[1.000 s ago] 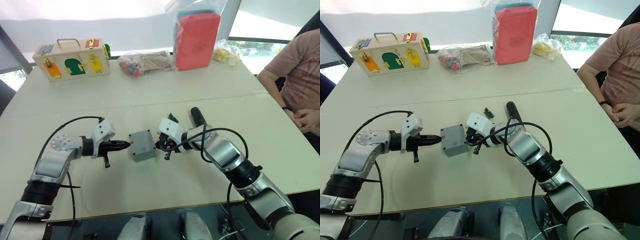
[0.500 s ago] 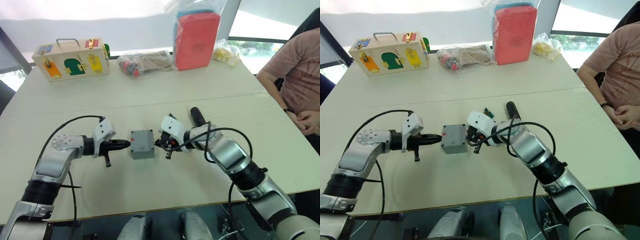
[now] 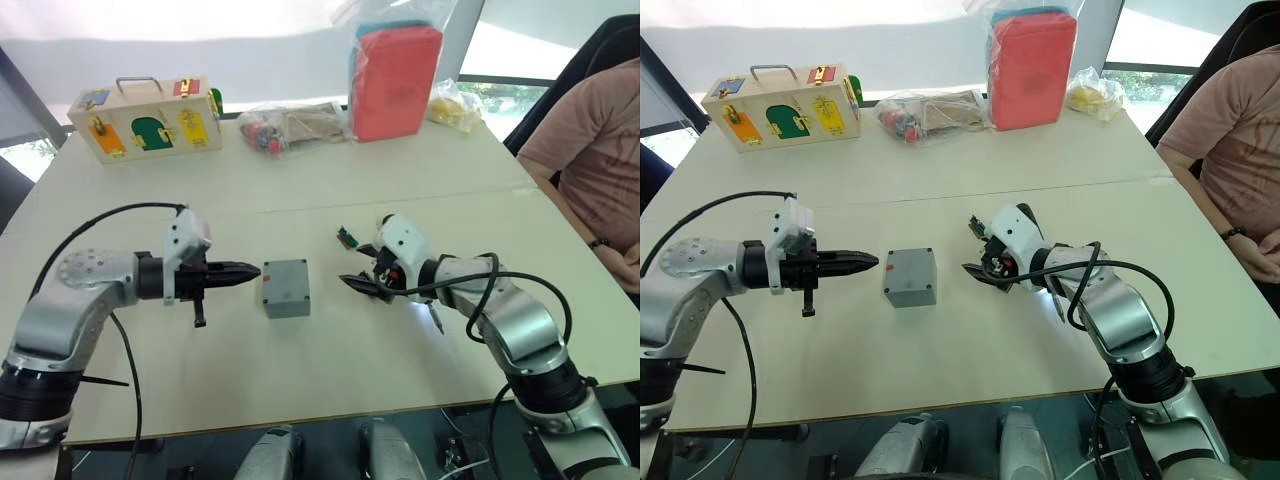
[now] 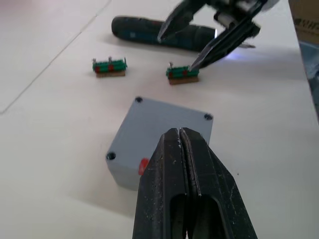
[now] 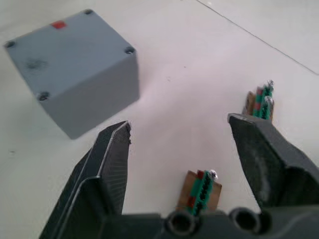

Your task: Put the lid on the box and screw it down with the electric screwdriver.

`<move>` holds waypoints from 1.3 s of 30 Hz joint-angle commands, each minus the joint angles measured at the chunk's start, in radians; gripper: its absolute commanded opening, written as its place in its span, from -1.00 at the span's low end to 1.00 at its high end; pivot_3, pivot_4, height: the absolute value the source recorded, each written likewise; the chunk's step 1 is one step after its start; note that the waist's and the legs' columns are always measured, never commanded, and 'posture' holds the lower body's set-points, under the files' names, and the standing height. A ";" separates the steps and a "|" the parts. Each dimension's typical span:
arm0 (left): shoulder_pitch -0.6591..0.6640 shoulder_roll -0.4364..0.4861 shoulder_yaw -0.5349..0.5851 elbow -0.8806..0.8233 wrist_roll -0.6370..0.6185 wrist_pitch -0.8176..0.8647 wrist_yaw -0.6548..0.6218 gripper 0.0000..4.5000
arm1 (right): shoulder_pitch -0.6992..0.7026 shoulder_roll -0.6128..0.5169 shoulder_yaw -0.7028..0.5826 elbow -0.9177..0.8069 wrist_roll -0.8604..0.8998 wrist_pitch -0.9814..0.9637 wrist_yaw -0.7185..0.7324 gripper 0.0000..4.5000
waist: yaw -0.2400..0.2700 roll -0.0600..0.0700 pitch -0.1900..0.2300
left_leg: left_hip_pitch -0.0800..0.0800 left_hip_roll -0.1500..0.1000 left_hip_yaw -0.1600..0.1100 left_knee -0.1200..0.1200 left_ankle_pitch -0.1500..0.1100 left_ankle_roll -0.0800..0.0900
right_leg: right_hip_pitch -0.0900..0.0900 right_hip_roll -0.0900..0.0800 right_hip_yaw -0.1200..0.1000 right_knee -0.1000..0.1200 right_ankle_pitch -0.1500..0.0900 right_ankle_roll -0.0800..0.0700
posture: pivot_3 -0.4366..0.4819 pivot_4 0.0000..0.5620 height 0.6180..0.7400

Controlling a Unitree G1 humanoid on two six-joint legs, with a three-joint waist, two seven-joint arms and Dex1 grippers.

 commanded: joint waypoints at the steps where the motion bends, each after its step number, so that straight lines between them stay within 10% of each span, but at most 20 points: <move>1: -0.027 0.009 0.012 -0.038 -0.021 0.014 0.019 -1.00 | -0.002 0.026 -0.016 0.034 -0.015 -0.029 -0.054 0.40 | -0.001 0.000 0.000 | 0.000 0.000 0.000 0.000 0.000 0.000 | 0.000 0.000 0.000 0.000 0.000 0.000 | -0.05 -0.47 1.00; 39: -0.041 0.001 -0.024 -0.007 -0.013 -0.018 0.030 -1.00 | 0.018 0.042 -0.049 0.083 0.053 0.012 -0.092 0.31 | -0.001 0.000 0.000 | 0.000 0.000 0.000 0.000 0.000 0.000 | 0.000 0.000 0.000 0.000 0.000 0.000 | -0.05 -0.47 1.00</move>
